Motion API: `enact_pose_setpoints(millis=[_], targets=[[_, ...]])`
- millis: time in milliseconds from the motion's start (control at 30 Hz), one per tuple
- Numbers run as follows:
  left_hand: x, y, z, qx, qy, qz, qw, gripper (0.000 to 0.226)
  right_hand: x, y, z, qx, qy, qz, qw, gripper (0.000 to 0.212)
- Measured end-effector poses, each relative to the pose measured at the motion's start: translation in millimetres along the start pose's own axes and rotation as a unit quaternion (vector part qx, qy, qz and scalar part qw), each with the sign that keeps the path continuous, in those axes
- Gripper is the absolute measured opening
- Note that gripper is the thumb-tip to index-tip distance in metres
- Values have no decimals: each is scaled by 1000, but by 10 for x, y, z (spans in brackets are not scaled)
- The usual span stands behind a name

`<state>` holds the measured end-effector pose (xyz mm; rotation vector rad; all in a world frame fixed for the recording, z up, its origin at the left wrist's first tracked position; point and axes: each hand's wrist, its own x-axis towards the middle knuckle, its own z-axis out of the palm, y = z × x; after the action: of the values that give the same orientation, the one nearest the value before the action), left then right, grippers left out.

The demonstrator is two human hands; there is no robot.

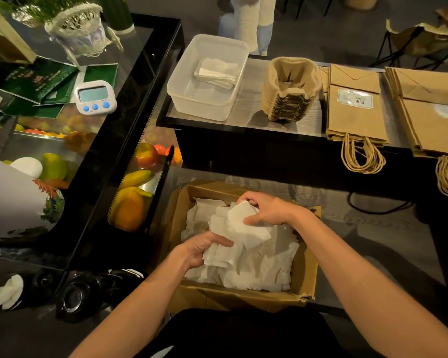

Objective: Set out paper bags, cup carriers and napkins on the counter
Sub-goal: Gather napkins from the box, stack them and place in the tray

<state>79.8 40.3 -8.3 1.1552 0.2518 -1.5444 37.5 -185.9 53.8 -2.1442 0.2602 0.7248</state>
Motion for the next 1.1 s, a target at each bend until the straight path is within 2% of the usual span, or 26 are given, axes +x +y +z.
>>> enact_pose_setpoints(millis=[67, 133, 233, 333, 533, 600, 767, 933, 1100], targets=[[-28, 4, 38, -8, 19, 13, 1000, 54, -32, 49, -6, 37, 8, 8, 999, 46], [-13, -5, 30, -18, 29, 26, 999, 57, -53, 92, 4, 68, 20, 11, 997, 43], [2, -4, 26, -35, 50, 39, 997, 69, -97, 162, 38, 103, 46, 8, 994, 28], [3, 3, 34, -50, 95, 56, 993, 57, -198, 221, 71, 192, 56, 3, 980, 13], [25, 14, 16, -89, 154, 122, 977, 49, -331, 312, 109, 308, 60, -4, 949, 19], [8, 43, 27, -105, 146, 148, 973, 45, -348, 335, 110, 335, 67, -6, 940, 26], [-48, 144, 68, -111, 93, 179, 973, 38, -359, 297, 140, 290, 92, -4, 953, 31], [-116, 200, 94, -94, 9, 140, 986, 34, -353, 192, 157, 252, 116, -18, 961, 42], [-88, 179, 43, -23, -1, 85, 996, 60, -327, 177, 206, 184, 126, 1, 975, 56]])
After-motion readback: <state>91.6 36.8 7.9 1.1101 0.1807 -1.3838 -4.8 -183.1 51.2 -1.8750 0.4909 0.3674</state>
